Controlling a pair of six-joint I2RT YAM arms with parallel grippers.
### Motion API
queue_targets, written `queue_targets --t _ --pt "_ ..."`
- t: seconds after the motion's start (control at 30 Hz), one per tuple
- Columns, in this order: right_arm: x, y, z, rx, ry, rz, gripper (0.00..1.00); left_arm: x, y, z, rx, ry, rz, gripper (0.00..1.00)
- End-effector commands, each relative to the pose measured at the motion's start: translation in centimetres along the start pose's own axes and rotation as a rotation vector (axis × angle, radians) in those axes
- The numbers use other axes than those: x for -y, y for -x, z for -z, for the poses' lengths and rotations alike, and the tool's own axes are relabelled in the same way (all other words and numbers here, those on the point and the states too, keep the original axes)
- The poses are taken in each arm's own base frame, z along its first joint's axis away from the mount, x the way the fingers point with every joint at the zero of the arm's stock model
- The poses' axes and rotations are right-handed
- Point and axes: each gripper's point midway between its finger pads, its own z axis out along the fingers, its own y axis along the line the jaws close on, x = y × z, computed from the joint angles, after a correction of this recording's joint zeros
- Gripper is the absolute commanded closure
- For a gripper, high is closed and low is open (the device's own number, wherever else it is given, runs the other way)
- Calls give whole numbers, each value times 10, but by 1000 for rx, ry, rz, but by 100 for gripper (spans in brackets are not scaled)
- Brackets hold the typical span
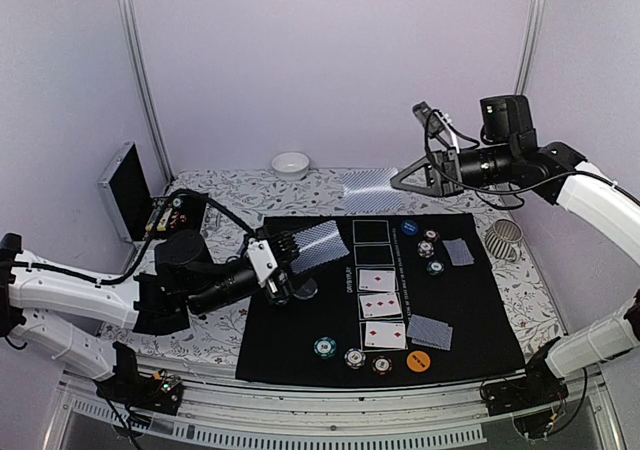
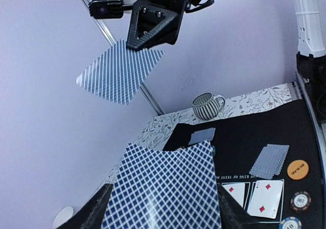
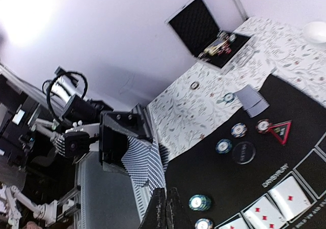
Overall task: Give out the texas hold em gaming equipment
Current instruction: Pick up the poker card from the face-down deck piles, then distribute the poker card in the community card area.
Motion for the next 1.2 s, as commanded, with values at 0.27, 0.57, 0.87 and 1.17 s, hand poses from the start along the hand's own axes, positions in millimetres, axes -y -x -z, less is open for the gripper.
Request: queue_targets --t 0.27,0.57,0.87,1.17 --pt "174 26 17 118 -381 -124 98 -16 -9 34 14 104 118 40" --pt "287 -79 -56 -109 -341 -404 98 -19 -14 48 5 118 118 39" --pt "331 -118 -75 -163 -363 -494 98 -17 -13 41 1 108 106 39" --pt "348 -135 -70 -213 -451 -488 98 -16 -10 39 -7 96 93 39"
